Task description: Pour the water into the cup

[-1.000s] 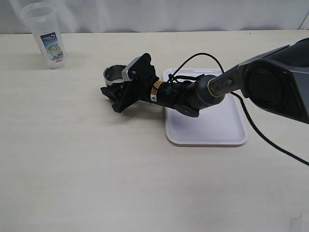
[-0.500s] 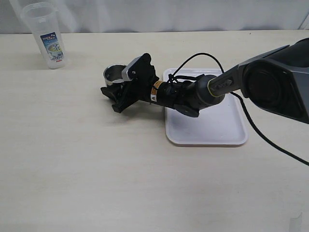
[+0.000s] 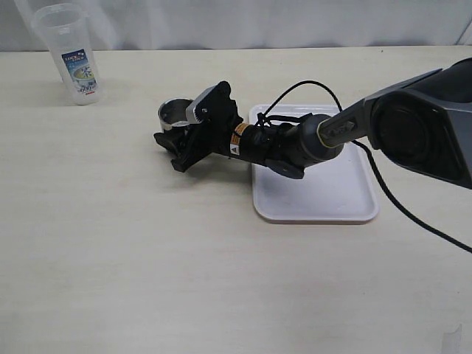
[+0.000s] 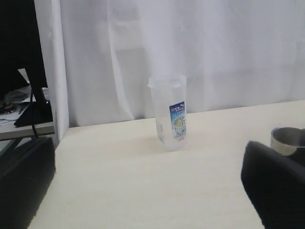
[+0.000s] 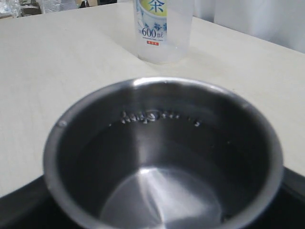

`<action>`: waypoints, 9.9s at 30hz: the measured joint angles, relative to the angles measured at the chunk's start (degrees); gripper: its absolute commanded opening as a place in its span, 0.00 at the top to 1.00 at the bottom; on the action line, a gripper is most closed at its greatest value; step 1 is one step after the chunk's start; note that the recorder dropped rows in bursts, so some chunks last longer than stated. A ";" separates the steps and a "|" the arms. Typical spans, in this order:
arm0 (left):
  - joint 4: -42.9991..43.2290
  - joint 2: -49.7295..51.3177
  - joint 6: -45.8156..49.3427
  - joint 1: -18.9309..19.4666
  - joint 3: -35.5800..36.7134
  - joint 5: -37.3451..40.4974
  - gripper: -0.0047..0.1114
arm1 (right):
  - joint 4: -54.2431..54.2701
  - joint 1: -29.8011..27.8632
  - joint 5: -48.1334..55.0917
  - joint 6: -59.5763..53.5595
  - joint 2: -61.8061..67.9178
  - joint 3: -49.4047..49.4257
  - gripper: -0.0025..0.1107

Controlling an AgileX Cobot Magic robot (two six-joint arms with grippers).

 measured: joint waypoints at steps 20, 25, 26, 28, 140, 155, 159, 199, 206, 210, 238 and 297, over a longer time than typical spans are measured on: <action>0.30 0.00 -0.30 0.00 3.43 6.00 0.10 | 0.24 0.00 0.00 0.00 0.00 0.00 0.70; 0.30 0.00 -0.30 0.00 3.43 6.13 0.10 | 0.35 0.00 0.00 0.00 0.00 0.00 0.70; 0.30 0.00 -0.30 0.00 3.43 6.13 0.10 | 0.35 0.00 0.00 0.00 0.00 0.00 0.70; 0.62 0.00 -0.30 0.00 3.43 6.13 0.10 | 0.35 0.00 0.00 0.00 0.00 0.00 0.70; 0.62 0.00 -0.30 0.00 3.43 6.44 0.96 | 0.62 0.00 0.11 0.68 0.00 0.00 0.94; 0.62 0.00 -0.30 0.00 3.43 6.44 0.96 | 0.49 -3.77 3.81 2.93 -12.73 5.13 0.94; 0.62 0.00 -0.30 0.00 3.43 6.53 0.96 | 0.49 -8.81 2.89 2.98 -17.26 11.91 0.94; 0.62 0.00 -0.30 0.00 3.43 6.67 0.96 | 1.04 -20.54 -10.85 -8.90 -10.51 25.46 0.94; 0.62 0.00 -0.30 0.00 3.43 6.67 0.96 | 1.08 -20.54 -11.06 -8.90 -10.49 25.46 0.76; 0.62 0.00 -0.30 0.00 3.43 6.67 0.96 | 1.08 -20.54 -11.06 -8.90 -10.49 25.46 0.32; 0.62 0.00 -0.30 0.00 3.43 6.67 0.96 | -0.98 -20.54 -7.24 -9.01 -16.81 26.02 0.06; 0.62 0.00 -0.30 0.00 3.43 6.67 0.96 | -4.66 -20.54 19.25 37.77 -122.11 61.79 0.94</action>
